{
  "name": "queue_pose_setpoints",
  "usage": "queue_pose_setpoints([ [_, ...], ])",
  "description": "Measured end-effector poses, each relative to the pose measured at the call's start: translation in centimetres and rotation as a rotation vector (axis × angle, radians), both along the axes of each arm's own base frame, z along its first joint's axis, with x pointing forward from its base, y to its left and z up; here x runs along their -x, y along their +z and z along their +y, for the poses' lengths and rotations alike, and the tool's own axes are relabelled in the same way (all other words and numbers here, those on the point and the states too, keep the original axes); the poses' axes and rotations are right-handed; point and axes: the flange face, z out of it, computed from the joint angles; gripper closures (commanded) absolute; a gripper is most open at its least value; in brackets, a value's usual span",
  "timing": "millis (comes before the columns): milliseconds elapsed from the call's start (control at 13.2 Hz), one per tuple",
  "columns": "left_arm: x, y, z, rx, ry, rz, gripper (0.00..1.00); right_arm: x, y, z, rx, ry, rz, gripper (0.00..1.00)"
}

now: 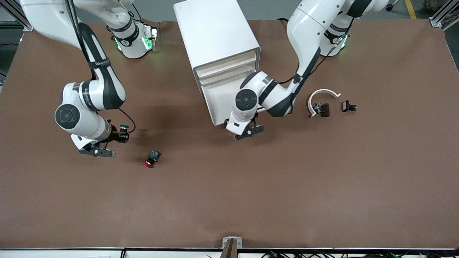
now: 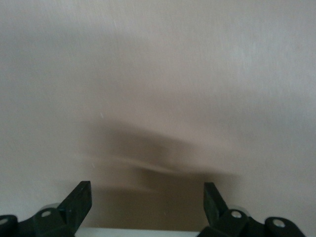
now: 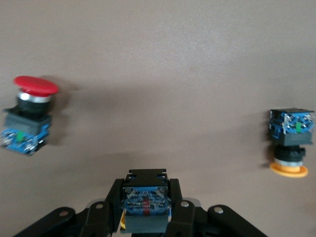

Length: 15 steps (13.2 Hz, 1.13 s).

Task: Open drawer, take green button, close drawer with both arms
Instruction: 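Lower the green button beside the red button and open the right gripper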

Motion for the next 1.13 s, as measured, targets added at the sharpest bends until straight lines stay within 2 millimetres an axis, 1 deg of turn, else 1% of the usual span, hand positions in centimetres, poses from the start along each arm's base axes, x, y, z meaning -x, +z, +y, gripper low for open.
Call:
queue_pose_setpoints([
  [151,2.1,-0.1,-1.7,-0.003,0.014,0.022,0.00,-0.2,-2.3,-0.1,-0.001,0.000,-0.011,0.84],
  [302,4.6,-0.3,-3.4,-0.013,0.018,0.063,0.00,-0.4,-3.8,0.0,-0.003,0.004,-0.028,0.84],
  [453,6.9,-0.2,-4.8,-0.019,0.029,0.096,0.00,-0.7,-4.4,-0.4,-0.003,-0.004,-0.039,0.84],
  [604,8.6,-0.3,-5.8,-0.025,0.036,0.121,0.00,-1.2,-4.5,-1.1,-0.003,-0.015,-0.045,0.83],
  [830,10.3,-0.5,-6.5,-0.034,0.063,0.145,0.00,-1.6,-4.9,-2.3,-0.005,-0.013,-0.054,0.82],
  [981,11.4,-0.3,-7.2,-0.034,0.085,0.161,0.00,-1.8,-5.3,-2.4,-0.006,-0.010,-0.062,0.69],
  [1132,12.2,-0.1,-7.8,-0.038,0.109,0.170,0.00,-1.7,-5.5,-2.3,-0.006,-0.008,-0.061,0.00],
])
